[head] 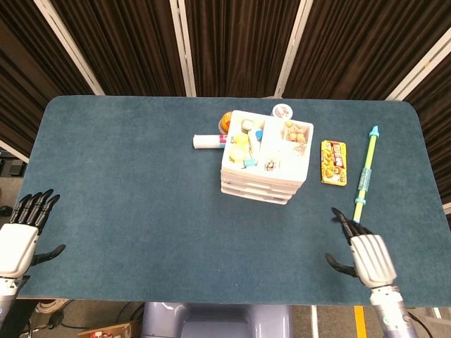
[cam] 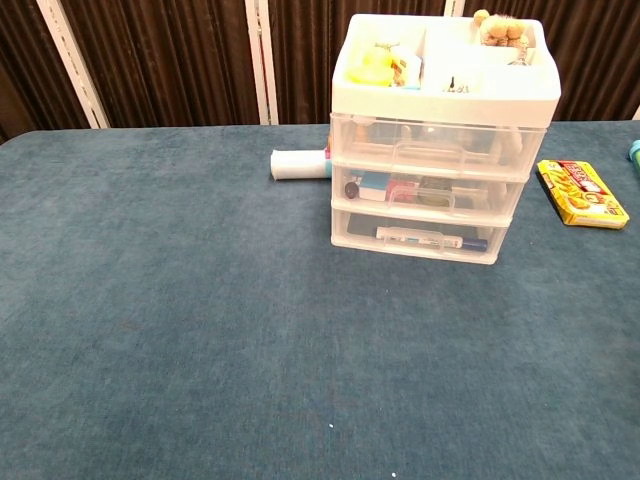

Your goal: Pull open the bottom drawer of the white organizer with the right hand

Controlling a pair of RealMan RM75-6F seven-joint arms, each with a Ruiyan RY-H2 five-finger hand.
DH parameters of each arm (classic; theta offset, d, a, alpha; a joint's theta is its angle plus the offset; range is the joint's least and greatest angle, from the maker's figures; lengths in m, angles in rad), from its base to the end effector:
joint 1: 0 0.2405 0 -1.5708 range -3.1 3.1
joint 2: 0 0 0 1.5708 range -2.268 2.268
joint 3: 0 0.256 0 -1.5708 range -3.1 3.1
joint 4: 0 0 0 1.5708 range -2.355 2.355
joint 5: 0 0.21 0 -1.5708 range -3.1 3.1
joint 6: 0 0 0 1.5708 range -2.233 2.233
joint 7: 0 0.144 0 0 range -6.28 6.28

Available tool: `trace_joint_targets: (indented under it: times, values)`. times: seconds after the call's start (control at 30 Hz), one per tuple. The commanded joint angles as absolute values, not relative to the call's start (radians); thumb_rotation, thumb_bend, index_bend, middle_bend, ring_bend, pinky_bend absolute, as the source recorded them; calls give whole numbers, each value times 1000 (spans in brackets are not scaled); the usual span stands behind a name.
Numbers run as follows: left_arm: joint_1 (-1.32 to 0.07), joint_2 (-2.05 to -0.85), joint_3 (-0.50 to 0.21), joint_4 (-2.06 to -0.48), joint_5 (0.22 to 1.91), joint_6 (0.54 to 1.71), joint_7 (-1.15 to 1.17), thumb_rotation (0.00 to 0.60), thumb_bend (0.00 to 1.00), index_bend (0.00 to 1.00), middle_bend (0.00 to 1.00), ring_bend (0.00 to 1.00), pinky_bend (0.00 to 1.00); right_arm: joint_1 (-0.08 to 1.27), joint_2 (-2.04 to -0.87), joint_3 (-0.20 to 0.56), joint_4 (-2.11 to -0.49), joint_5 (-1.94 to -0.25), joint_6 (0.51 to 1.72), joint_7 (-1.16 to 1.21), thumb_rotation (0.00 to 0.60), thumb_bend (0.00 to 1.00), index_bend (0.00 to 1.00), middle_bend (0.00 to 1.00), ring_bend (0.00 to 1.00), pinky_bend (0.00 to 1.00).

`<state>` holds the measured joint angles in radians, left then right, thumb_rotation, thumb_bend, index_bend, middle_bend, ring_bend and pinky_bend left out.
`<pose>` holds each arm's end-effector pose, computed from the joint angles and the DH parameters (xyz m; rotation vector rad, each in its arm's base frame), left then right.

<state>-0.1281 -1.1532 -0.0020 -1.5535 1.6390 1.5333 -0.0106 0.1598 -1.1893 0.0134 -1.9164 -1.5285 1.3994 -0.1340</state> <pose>-0.2948 0.1831 0.1451 -1.5303 -0.8080 -0.9993 -0.2251 -0.1829 0.1034 1.4914 -1.1157 1.0941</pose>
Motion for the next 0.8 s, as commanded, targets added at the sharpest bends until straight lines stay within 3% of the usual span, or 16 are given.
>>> trace_joint_targets:
  times: [0.03, 0.17, 0.27, 0.5, 0.8]
  values:
    - [-127, -1154, 0, -1552, 1642, 1534, -9, 600, 44, 0, 0, 0, 34, 207, -1221, 54, -2017, -1435, 1313, -77, 600, 456, 0, 822, 819, 892]
    - [-126, -1153, -1, -1553, 1637, 1536, -15, 600, 45, 0, 0, 0, 34, 250, -1259, 79, -2107, -1319, 1232, -89, 600, 632, 0, 871, 863, 923]
    - [-128, -1152, -3, -1554, 1634, 1532, -19, 600, 44, 0, 0, 0, 34, 284, -1311, 101, -2152, -1199, 1180, -93, 600, 701, 0, 873, 866, 926]
    - [-128, -1151, -3, -1554, 1635, 1533, -26, 600, 44, 0, 0, 0, 34, 366, -1432, 195, -2170, -946, 1127, -75, 600, 736, 0, 874, 867, 925]
    - [-130, -1149, -4, -1550, 1637, 1533, -35, 600, 44, 0, 0, 0, 34, 456, -1566, 285, -2126, -772, 1151, -92, 600, 741, 0, 874, 867, 926]
